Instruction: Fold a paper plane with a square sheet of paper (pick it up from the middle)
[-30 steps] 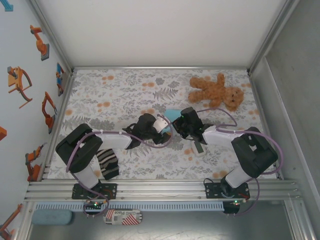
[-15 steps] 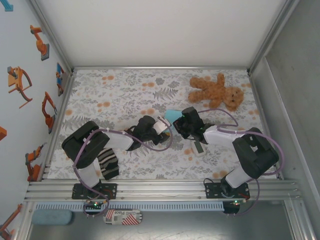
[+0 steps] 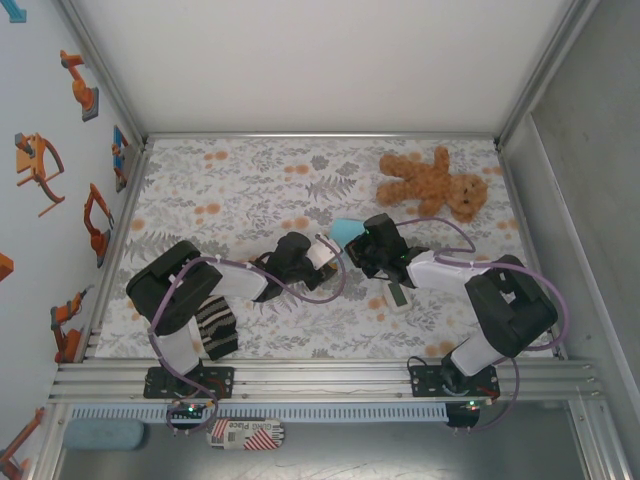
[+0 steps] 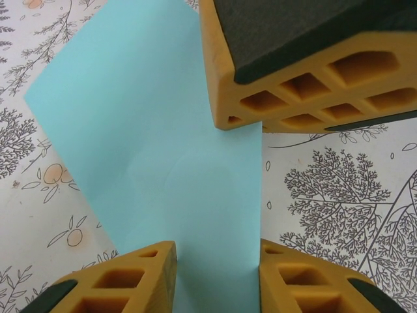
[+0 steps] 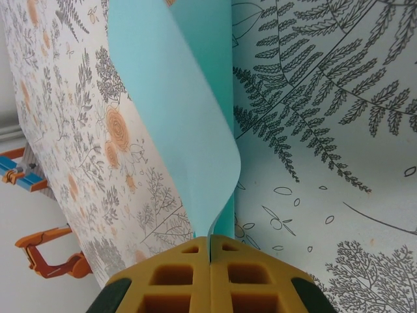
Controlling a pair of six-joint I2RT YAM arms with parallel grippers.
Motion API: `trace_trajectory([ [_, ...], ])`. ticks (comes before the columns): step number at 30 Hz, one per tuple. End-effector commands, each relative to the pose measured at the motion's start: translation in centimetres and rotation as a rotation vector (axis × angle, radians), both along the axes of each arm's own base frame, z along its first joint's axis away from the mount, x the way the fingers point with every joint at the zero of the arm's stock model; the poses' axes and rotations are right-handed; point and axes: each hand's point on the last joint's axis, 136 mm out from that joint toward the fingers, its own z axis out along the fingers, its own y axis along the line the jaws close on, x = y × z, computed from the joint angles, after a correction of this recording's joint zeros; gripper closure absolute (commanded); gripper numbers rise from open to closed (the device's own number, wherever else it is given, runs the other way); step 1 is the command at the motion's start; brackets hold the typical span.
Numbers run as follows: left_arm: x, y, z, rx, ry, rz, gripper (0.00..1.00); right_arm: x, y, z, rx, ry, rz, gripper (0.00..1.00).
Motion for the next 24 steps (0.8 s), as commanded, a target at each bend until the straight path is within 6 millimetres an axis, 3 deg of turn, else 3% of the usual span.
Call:
trace_trajectory([
  [1, 0.3, 0.6, -0.6, -0.003, 0.008, 0.016, 0.71, 0.3, 0.2, 0.3, 0.005, 0.014, -0.004, 0.95],
  [5, 0.3, 0.9, -1.0, -0.006, 0.025, 0.022, 0.75, 0.4, 0.1, 0.4, 0.0, 0.014, -0.004, 0.84],
  [10, 0.2, 1.2, -1.5, -0.008, 0.045, 0.027, 0.78, 0.7, -0.4, 0.9, -0.014, -0.004, -0.01, 0.63],
  [16, 0.0, 1.4, -1.9, -0.02, 0.074, 0.026, 0.78, 1.6, -1.9, 3.1, -0.09, -0.076, 0.014, 0.4],
  [24, -0.3, 1.5, -2.1, -0.062, 0.162, 0.028, 0.8, 1.9, -3.9, 4.2, -0.169, -0.118, 0.035, 0.38],
])
